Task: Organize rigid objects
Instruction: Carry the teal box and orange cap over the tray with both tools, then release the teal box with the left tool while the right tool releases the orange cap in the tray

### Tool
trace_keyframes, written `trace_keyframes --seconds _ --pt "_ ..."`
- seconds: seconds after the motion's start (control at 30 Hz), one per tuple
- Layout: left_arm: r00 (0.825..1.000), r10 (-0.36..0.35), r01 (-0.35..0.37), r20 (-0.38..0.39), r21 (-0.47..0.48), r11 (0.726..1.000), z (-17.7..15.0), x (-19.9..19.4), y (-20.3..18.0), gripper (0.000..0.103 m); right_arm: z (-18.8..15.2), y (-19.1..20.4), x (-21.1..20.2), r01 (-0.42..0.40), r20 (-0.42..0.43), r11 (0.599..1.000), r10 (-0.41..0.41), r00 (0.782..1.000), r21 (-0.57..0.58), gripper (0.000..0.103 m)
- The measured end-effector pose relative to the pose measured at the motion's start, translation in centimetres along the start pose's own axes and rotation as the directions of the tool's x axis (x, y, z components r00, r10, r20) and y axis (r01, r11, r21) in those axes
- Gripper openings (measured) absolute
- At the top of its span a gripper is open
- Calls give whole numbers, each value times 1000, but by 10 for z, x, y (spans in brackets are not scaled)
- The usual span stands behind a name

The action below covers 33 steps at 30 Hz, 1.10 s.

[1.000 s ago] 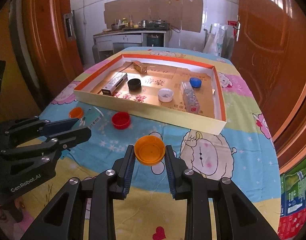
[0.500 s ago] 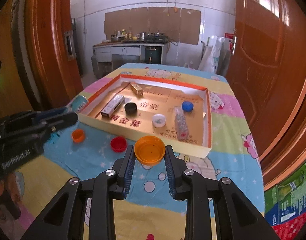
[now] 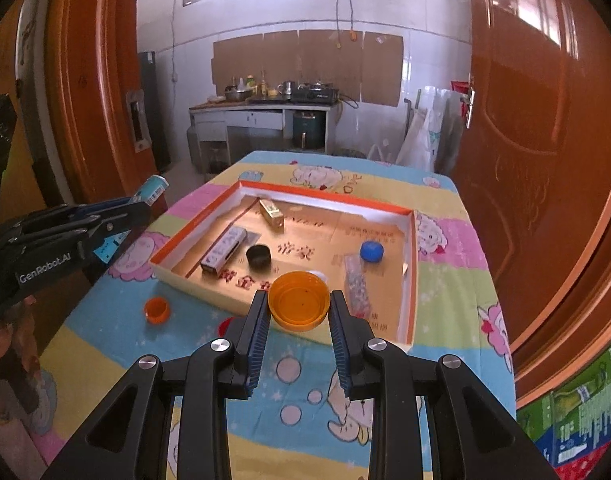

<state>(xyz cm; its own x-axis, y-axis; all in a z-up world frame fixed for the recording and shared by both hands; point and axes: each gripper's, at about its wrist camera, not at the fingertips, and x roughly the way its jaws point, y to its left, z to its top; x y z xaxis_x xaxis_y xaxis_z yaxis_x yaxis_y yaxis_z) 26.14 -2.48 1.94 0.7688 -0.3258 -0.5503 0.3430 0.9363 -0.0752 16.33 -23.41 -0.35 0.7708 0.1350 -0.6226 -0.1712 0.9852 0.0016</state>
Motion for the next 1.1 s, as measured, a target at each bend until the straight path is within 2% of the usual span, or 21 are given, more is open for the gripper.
trace_keyframes --seconds 0.33,0.7,0.77,0.93,1.1 --pt "1000 26 -25 -10 30 999 21 22 -3 23 26 -6 17 0 14 1000 0 1000 -14 30" --pt "999 36 -35 -34 33 999 37 55 3 21 52 -20 42 -46 16 999 46 999 27 30" --pt "999 23 -22 -46 23 999 37 61 4 16 54 -20 47 -50 15 998 49 999 27 30" --pt "999 1 -1 -36 -3 1000 33 65 10 16 58 -19 61 -65 3 998 64 998 20 30" --pt "1000 2 -2 -28 -4 1000 30 70 12 16 59 -16 88 -87 -45 996 88 995 24 30"
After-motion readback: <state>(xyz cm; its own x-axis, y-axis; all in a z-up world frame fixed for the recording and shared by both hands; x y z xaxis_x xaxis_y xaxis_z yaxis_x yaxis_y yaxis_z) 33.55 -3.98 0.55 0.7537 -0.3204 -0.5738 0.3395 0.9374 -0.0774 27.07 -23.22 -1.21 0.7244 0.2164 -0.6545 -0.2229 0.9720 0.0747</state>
